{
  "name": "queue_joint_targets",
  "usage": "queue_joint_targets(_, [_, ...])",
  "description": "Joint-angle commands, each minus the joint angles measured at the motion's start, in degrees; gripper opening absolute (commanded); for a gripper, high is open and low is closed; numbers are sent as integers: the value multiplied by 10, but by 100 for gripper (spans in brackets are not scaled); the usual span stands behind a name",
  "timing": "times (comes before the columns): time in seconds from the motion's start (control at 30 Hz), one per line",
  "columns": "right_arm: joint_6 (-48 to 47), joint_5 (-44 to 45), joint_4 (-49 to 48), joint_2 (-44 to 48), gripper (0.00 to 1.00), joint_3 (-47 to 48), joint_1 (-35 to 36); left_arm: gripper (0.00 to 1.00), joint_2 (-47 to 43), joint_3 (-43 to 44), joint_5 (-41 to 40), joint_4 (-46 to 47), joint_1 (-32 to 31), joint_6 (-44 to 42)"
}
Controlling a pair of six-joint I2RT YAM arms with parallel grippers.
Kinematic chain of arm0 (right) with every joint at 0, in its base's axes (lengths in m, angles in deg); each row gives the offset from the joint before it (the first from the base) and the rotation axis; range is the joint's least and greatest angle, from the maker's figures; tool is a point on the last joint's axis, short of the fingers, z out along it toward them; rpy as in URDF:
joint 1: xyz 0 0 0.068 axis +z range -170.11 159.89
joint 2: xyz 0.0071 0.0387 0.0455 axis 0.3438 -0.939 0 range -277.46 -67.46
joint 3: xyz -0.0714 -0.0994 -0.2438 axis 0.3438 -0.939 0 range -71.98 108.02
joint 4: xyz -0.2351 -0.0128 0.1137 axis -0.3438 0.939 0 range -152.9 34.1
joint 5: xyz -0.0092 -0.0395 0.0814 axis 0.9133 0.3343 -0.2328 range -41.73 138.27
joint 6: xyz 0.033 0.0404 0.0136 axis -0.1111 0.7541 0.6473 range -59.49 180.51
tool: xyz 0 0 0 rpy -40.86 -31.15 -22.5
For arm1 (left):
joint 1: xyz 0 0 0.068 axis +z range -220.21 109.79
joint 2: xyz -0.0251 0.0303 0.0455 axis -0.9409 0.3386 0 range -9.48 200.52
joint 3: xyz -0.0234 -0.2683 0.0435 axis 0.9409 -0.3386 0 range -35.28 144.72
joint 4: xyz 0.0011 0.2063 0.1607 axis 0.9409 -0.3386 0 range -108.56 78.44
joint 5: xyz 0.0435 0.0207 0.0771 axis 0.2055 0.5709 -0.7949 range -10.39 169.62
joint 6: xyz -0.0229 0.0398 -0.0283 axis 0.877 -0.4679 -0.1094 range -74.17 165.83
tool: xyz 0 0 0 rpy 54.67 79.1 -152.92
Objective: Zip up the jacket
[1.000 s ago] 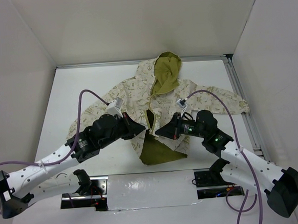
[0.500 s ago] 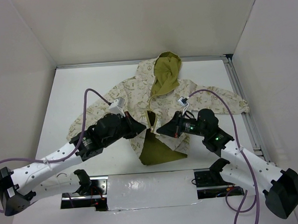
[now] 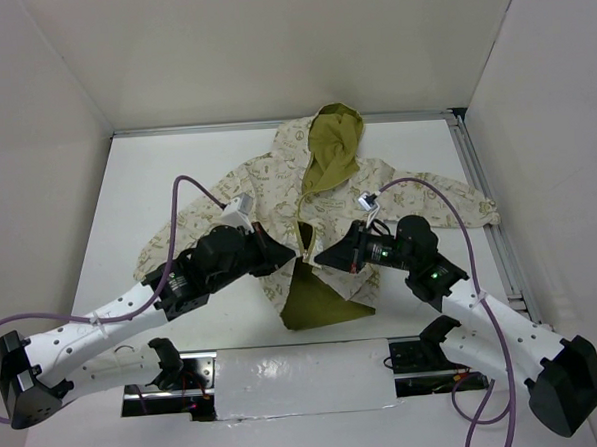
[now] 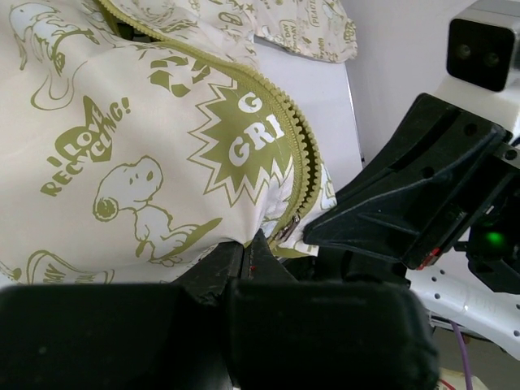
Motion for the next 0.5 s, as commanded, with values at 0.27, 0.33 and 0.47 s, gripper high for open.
queue_joint_targets(0.27, [15, -4, -65, 9, 0, 8, -15, 0, -9, -3, 15, 36, 0, -24])
queue_joint_targets(0.33, [15, -3, -60, 14, 0, 9, -16, 0, -11, -6, 17, 33, 0, -29])
queue_joint_targets(0.47, [13, -9, -56, 13, 0, 11, -18, 0, -12, -12, 29, 29, -1, -38])
